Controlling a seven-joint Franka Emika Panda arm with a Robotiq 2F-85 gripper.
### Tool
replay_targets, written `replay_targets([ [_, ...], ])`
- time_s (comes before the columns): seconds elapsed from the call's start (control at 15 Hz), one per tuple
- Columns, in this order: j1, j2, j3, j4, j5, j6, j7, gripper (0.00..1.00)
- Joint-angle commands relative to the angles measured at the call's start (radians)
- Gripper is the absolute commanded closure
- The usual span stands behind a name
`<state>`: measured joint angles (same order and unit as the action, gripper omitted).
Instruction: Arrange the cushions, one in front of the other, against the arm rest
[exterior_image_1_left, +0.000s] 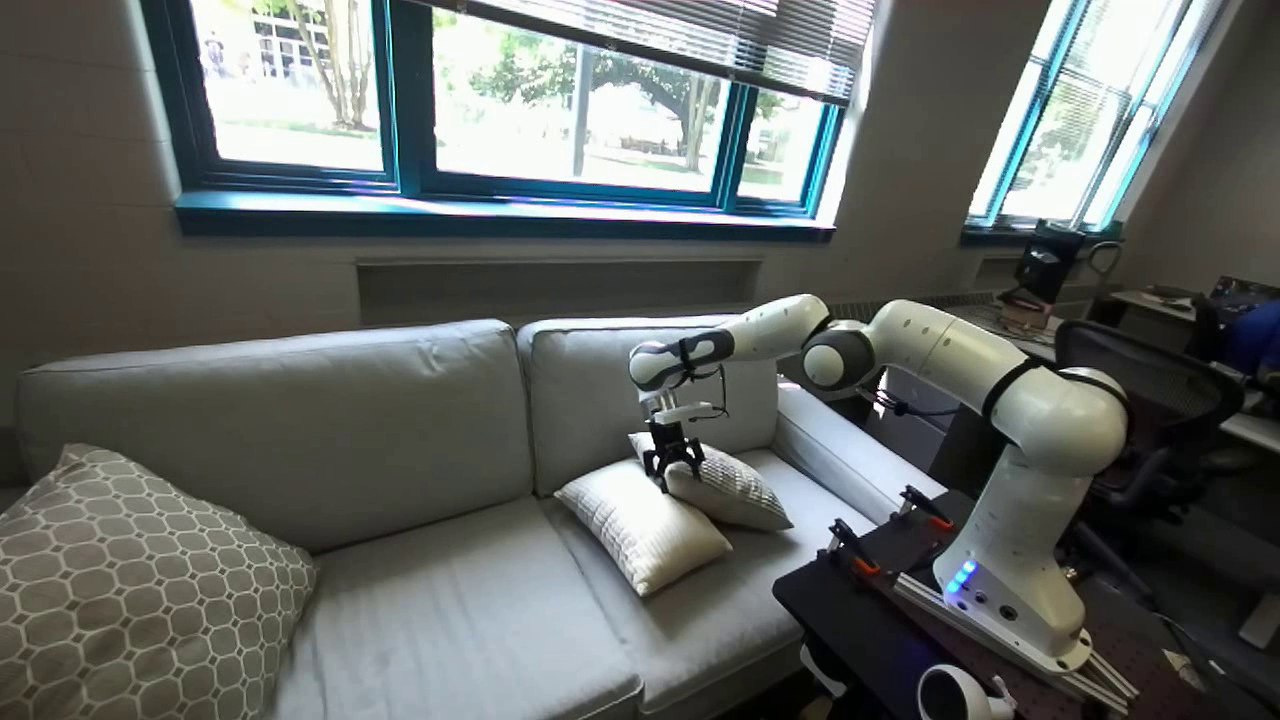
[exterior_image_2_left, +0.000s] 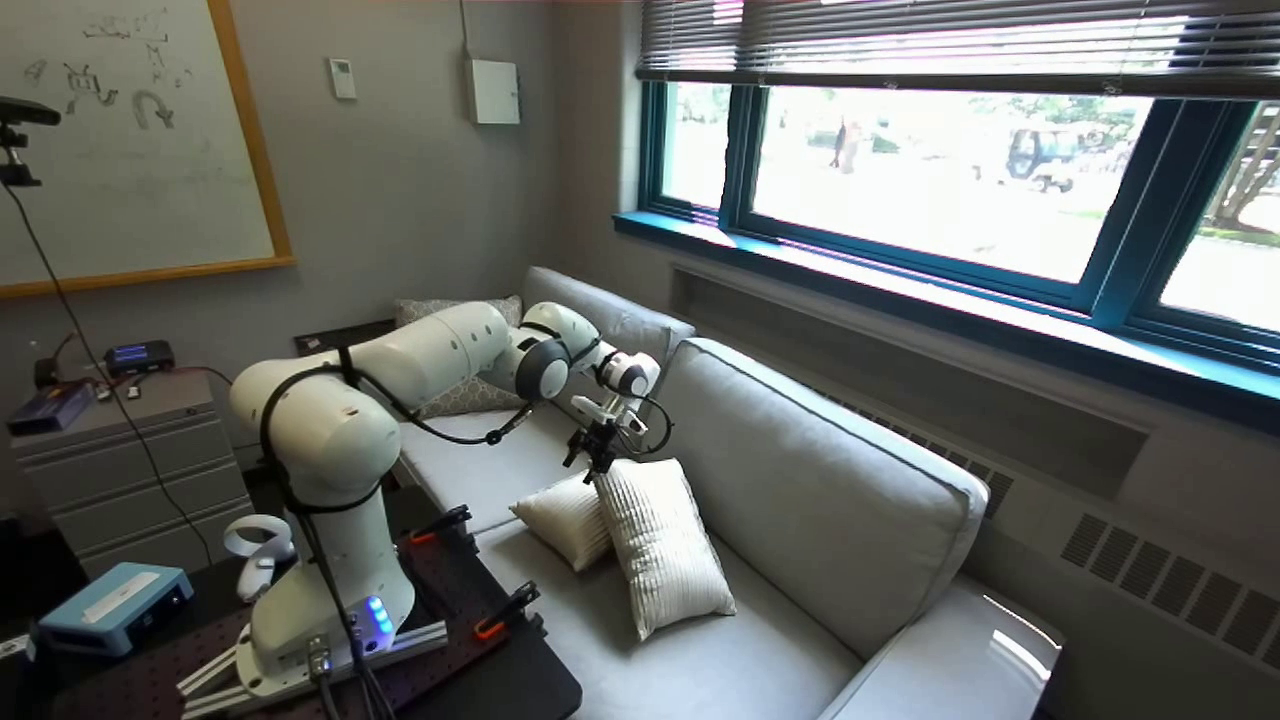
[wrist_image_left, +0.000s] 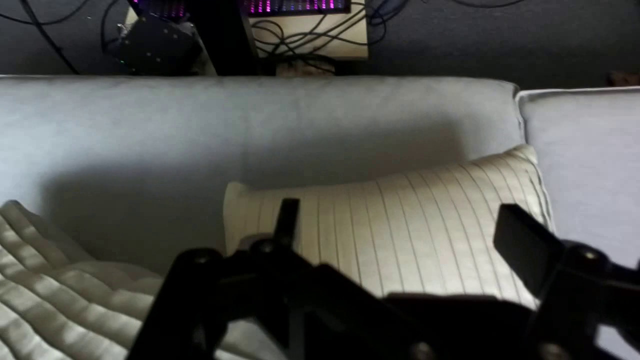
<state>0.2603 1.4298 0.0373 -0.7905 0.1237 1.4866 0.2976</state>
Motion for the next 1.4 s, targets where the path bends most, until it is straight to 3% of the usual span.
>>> replay_targets([
  [0.0, 0.008, 0.137, -0.051, 0.236, -0.052, -0.177, 0.04, 0.0],
  [0.07, -0.002, 0.049, -0.053, 0.092, -0.071, -0.141, 0.041, 0.0],
  [0.27, 0.0, 0.058, -0.087, 0.132, -0.128, -0.155, 0.038, 0.0],
  [0.6, -0.015, 0.043, -0.044, 0.195, -0.091, 0.052, 0.059, 0.0],
  [0.87, 0.006, 0.044, -0.048, 0.214, -0.107, 0.224, 0.084, 0.0],
  [1.33, 0.013, 0.035, -0.079, 0.16, -0.137, 0.354, 0.112, 0.0],
])
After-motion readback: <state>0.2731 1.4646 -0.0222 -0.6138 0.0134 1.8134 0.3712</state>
